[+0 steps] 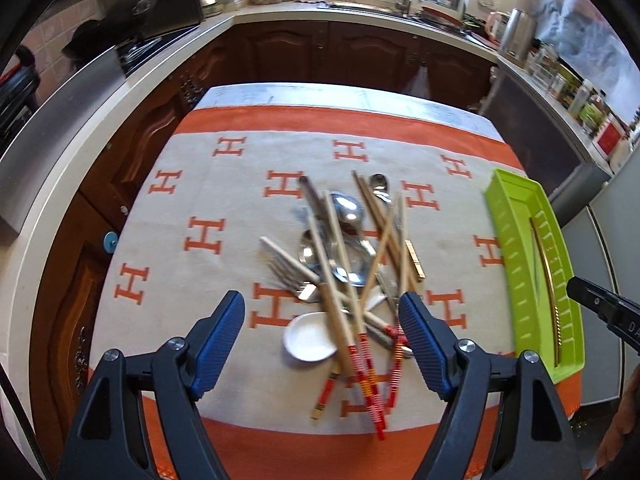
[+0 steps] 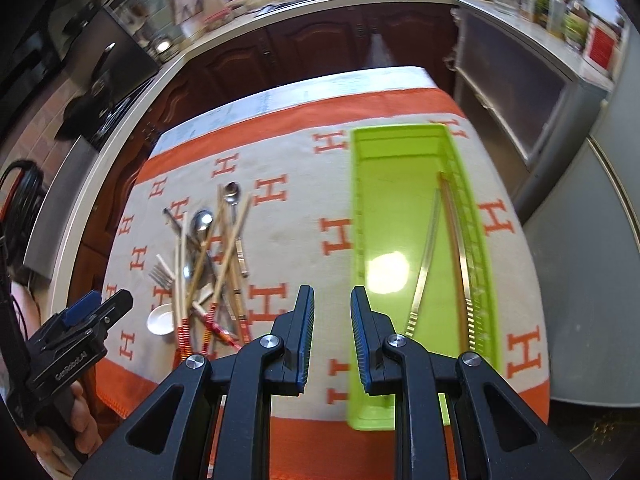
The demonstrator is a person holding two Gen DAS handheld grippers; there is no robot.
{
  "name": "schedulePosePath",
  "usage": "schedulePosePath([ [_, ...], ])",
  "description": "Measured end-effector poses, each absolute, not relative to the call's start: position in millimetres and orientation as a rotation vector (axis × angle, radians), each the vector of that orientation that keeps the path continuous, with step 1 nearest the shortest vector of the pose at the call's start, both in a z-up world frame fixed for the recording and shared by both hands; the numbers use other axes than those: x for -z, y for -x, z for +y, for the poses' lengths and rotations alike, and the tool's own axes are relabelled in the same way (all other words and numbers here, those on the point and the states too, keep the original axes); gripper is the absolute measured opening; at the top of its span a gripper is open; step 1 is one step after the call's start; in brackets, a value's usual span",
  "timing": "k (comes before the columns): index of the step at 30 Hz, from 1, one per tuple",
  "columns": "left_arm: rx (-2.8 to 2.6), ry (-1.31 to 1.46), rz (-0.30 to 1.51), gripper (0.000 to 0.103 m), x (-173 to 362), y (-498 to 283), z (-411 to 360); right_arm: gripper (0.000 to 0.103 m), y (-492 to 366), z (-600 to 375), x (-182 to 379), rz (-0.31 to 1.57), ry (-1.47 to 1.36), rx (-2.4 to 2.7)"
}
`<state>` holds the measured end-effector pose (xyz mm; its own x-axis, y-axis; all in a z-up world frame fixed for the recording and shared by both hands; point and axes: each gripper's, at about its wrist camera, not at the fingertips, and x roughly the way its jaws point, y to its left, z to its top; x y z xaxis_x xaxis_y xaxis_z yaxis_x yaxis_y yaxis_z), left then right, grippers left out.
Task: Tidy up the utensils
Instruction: 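Move the left tool back to the pile while the right tool grasps a red-striped chopstick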
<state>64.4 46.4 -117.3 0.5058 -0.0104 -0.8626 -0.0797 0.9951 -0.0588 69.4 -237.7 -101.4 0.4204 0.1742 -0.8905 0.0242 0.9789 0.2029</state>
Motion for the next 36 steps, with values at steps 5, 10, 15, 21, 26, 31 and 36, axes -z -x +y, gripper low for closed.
schedulePosePath([
  [5,-0.097,0.145,1.050,0.078,126.8,-65.9,86.2,0.020,-85.7,-200.8,100.9,1.160,-0.150,-0.166],
  [10,-0.140,0.201,1.075,0.078,142.2,-74.3,121.8,0.020,-105.5,-166.5,108.1,1.191,-0.116,-0.247],
  [15,-0.072,0.294,1.121,0.071,155.6,-85.3,134.4,0.020,-130.1,-138.0,126.8,1.258,-0.135,-0.346],
  [21,0.031,0.312,1.173,0.049,164.4,-97.5,119.3,0.020,-146.6,-97.0,151.1,1.343,-0.148,-0.507],
  [26,0.088,0.317,1.202,0.027,169.0,-102.2,109.4,0.020,-150.3,-69.9,179.6,1.436,-0.164,-0.598],
  [31,0.111,0.324,1.225,0.026,174.5,-103.2,106.3,0.019,-151.5,-60.4,206.7,1.506,-0.185,-0.618],
  [36,0.107,0.347,1.241,0.026,180.6,-103.3,109.6,0.018,-153.0,-55.1,223.2,1.535,-0.186,-0.625],
])
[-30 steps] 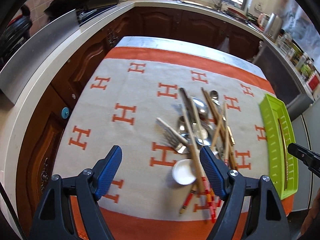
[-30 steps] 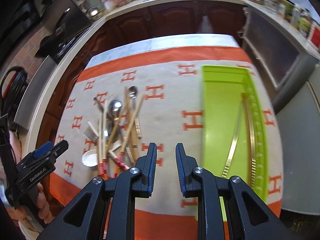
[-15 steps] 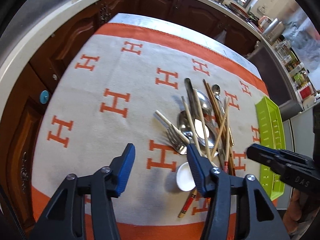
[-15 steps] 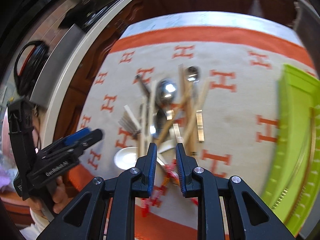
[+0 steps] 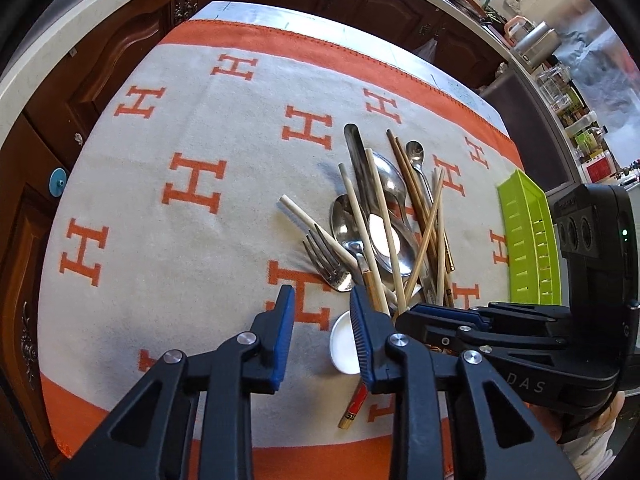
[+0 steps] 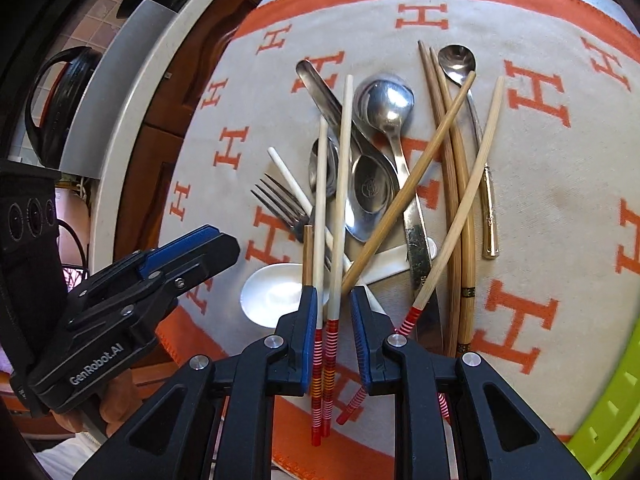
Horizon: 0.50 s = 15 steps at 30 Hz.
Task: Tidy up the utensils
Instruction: 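Move the left tool back to the pile while the right tool grasps a red-striped chopstick, then grasp a white chopstick with the left tool while the right tool holds the red-striped one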
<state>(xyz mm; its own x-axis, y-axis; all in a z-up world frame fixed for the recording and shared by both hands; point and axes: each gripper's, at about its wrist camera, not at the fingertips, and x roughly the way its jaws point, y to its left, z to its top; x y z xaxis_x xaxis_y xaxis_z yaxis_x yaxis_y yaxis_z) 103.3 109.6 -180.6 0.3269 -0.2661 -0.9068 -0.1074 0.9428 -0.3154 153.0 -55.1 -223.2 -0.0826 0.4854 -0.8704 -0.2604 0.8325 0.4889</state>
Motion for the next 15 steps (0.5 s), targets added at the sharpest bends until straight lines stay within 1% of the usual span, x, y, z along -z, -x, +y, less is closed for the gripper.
schedulePosePath([
  [2,0.102,0.350,1.243,0.026,182.1,-102.9,110.5,0.016,-154.3,-50.9,227.9,1.540,-0.185,-0.627],
  [4,0.100,0.357,1.247,0.026,183.2,-103.4,111.8,0.009,-154.5,-49.9,230.7,1.541,-0.187,-0.632],
  [6,0.105,0.368,1.252,0.026,184.2,-103.3,112.4,0.007,-153.4,-49.8,232.2,1.541,-0.199,-0.646],
  [15,0.140,0.400,1.262,0.026,181.7,-109.5,106.3,0.006,-149.4,-70.7,224.8,1.494,-0.292,-0.640],
])
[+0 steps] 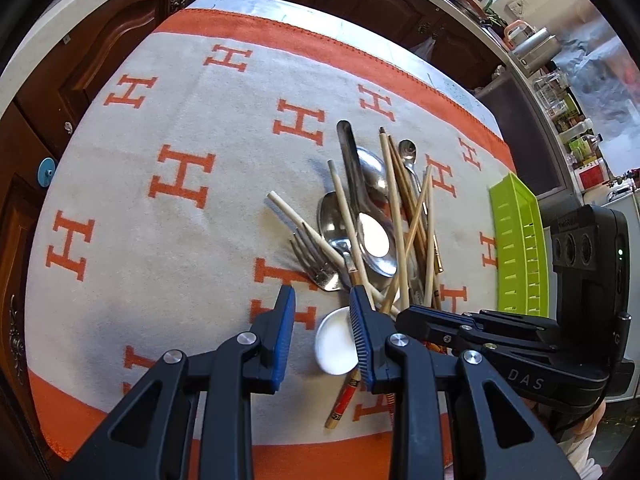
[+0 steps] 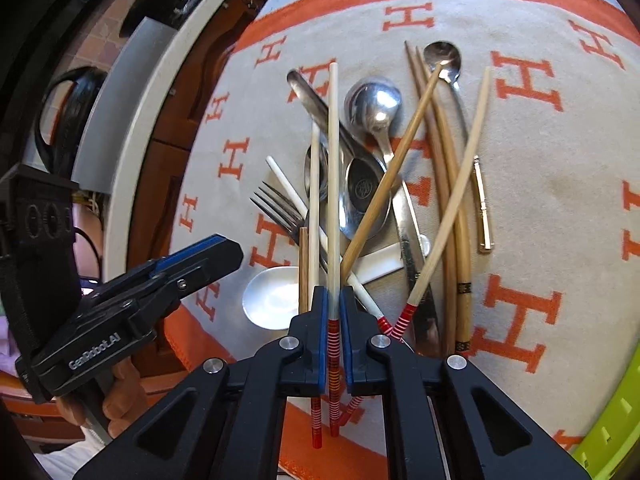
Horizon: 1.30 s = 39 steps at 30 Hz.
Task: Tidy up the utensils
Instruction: 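Grasp a white chopstick with the left tool while the right tool holds the red-striped one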
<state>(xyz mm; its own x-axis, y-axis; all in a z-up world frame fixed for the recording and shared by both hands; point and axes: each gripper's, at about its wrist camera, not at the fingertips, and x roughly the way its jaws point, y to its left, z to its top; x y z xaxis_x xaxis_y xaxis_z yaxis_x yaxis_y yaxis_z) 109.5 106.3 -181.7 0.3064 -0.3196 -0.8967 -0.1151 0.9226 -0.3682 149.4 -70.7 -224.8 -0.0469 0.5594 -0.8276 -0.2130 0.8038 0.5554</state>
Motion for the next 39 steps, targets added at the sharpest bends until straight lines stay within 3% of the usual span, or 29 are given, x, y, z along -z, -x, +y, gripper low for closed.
schedulePosePath([
  [8,0.207,0.416,1.299,0.021,181.9,-145.5,84.2,0.006,-148.9,-105.6,198.1,1.429,-0.358,-0.632],
  [28,0.131,0.298,1.417,0.020,217.7,-188.2,52.4,0.006,-146.4,-152.8,186.6,1.382,-0.460,-0.620],
  [30,0.121,0.292,1.415,0.016,218.9,-190.0,50.5,0.006,-145.9,-154.9,186.6,1.381,-0.464,-0.621],
  [31,0.116,0.289,1.414,0.008,219.6,-190.5,50.3,0.006,-145.7,-156.5,187.0,1.381,-0.467,-0.620],
  [39,0.094,0.222,1.412,0.008,226.5,-193.8,31.3,0.006,-146.2,-158.2,191.1,1.386,-0.477,-0.611],
])
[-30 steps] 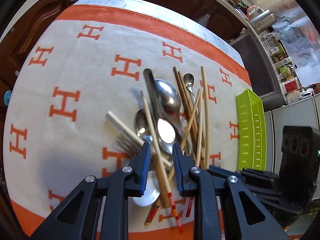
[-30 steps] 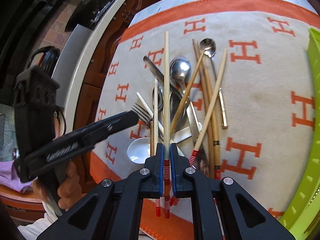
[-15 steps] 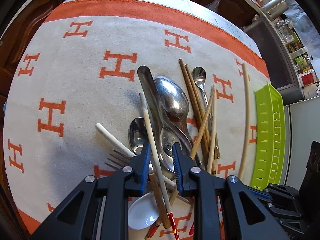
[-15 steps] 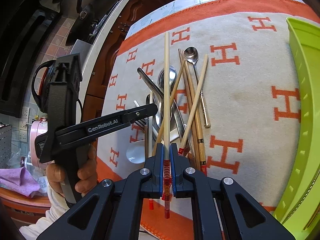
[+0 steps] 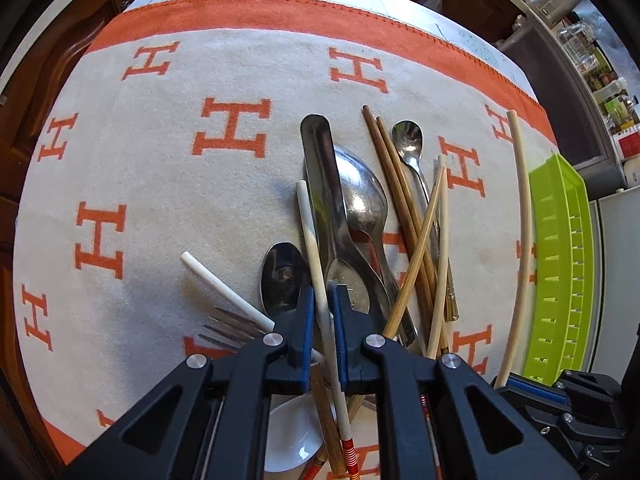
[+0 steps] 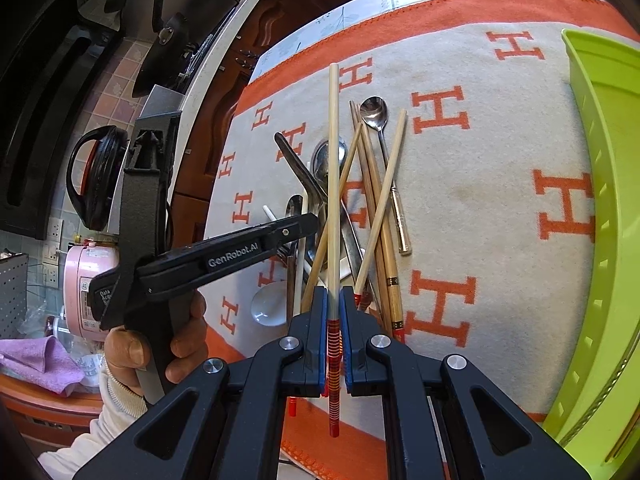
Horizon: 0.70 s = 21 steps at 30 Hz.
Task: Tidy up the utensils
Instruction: 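Grasp a white chopstick with the left tool while the right tool holds the red-striped one, then carry both chopsticks over the green tray and open both tools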
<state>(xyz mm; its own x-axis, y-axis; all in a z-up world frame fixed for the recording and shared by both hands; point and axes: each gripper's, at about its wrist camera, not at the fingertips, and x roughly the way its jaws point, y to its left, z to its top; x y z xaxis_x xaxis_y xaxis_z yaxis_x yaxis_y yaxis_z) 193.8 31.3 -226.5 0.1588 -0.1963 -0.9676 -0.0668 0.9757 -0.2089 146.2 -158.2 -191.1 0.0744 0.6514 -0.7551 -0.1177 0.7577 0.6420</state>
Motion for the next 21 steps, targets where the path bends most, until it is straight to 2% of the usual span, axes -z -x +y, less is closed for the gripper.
schedulePosePath([
  [8,0.117,0.269,1.397,0.003,220.0,-186.9,27.3,0.006,-143.5,-163.2,184.4,1.363,-0.500,-0.618],
  [21,0.195,0.379,1.306,0.003,169.3,-141.2,36.8,0.006,-114.0,-201.7,154.1,1.279,-0.540,-0.620],
])
